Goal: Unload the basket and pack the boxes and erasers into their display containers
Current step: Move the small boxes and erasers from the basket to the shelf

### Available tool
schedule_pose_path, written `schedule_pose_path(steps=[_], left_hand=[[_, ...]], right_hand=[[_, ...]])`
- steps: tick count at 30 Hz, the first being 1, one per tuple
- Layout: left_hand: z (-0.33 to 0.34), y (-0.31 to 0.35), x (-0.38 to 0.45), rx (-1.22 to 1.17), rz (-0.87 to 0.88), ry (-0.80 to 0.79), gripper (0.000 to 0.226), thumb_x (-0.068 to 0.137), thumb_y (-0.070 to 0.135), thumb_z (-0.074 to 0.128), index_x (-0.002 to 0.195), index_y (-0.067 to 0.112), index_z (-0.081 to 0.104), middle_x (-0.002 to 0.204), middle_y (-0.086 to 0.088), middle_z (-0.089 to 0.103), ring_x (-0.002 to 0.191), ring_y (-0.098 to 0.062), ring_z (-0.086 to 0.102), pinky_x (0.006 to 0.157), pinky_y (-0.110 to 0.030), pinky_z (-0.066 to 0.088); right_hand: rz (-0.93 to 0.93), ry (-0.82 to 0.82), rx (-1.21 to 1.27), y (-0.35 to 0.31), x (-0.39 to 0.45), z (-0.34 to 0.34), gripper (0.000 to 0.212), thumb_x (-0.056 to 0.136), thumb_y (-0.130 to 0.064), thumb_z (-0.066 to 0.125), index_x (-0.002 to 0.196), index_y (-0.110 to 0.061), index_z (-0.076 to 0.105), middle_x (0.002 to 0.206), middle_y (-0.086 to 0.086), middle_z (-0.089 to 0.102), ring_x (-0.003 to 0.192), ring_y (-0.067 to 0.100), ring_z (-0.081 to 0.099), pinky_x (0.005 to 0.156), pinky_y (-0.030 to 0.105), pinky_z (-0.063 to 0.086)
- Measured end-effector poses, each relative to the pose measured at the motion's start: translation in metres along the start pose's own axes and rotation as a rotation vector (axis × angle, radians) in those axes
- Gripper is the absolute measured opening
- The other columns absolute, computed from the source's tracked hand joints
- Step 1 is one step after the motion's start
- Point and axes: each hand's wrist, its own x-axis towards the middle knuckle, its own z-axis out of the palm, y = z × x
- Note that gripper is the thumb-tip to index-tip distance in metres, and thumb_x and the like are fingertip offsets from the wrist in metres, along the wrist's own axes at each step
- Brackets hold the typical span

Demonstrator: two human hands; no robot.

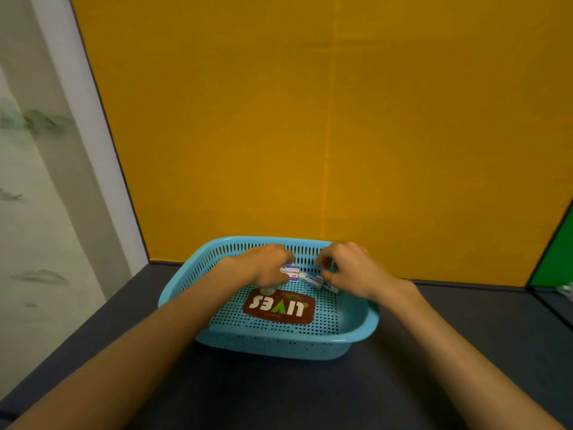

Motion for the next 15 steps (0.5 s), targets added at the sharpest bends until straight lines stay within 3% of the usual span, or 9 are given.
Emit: schedule_pose_path(steps=[8,15], left_hand=[[0.020,-0.008,0.023,0.038,0.094,-0.063,0.033,0.097,0.037,0.061,0.119,0.013,0.058,0.118,-0.007,0.052,0.104,-0.025,0.054,0.092,-0.042,0.049],[0.016,-0.025,0.024,-0.250,0.095,-0.152,0.031,0.085,0.028,0.079,0.102,0.026,0.053,0.105,0.004,0.061,0.087,-0.017,0.070,0.076,-0.035,0.056]], right_hand=[[0.052,-0.073,-0.065,0.000,0.015,0.010,0.023,0.089,-0.027,0.069,0.111,-0.021,0.069,0.114,-0.004,0.067,0.101,0.016,0.062,0.088,0.038,0.056],[0.044,-0.157,-0.096,-0.004,0.032,0.018,0.028,0.091,-0.048,0.064,0.101,-0.023,0.072,0.101,-0.006,0.069,0.092,0.014,0.061,0.081,0.037,0.055]])
